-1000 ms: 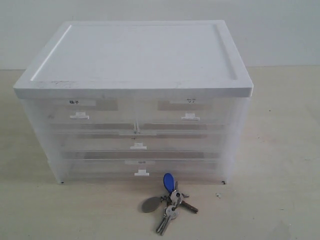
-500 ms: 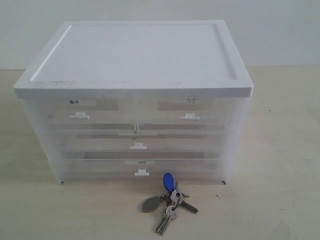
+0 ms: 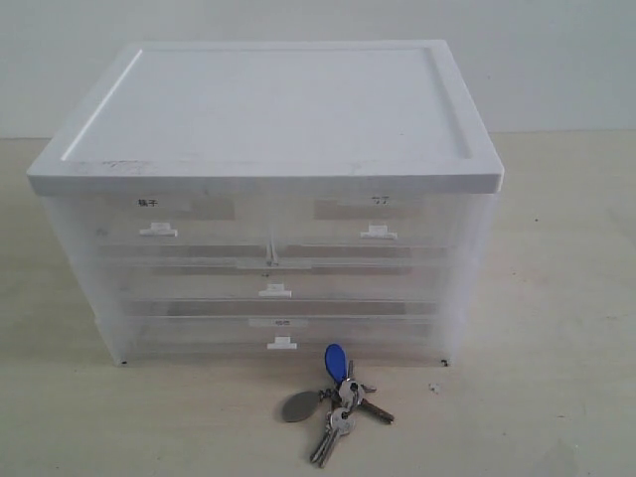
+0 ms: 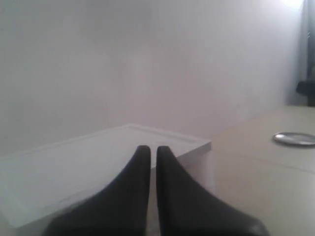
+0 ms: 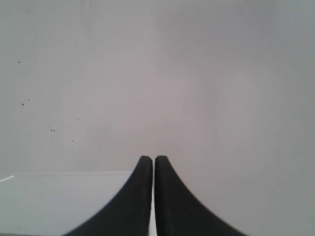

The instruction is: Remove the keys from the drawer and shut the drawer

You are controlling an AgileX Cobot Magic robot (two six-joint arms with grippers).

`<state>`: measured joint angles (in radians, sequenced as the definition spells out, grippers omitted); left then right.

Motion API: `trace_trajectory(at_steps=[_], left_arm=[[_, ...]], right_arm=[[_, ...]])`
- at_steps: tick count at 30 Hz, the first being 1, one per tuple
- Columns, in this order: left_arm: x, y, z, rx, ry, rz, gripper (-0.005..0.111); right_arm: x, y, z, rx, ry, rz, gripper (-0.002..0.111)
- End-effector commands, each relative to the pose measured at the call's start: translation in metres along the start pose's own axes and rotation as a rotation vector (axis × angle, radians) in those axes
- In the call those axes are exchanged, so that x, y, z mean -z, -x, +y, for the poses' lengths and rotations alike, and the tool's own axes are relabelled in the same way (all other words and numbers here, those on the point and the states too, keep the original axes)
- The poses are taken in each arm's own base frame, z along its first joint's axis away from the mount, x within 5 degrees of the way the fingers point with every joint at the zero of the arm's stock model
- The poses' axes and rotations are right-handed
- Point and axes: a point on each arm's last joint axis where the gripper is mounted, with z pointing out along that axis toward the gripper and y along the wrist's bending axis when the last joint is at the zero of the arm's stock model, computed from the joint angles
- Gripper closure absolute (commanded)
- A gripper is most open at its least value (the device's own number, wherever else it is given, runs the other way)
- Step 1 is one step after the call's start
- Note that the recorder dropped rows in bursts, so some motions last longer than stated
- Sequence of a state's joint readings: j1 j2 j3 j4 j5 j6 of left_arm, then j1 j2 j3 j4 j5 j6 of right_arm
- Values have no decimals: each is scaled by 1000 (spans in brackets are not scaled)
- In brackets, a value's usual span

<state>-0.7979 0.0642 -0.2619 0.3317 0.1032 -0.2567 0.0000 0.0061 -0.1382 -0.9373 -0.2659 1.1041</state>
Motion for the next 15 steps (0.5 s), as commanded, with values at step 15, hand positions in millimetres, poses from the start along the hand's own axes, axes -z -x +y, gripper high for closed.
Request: trace_trajectory(at_steps=[15], left_arm=[[18,-81,32,-60,735,193,102]], right_arm=[[1,2,0,2,-1,-9,108]])
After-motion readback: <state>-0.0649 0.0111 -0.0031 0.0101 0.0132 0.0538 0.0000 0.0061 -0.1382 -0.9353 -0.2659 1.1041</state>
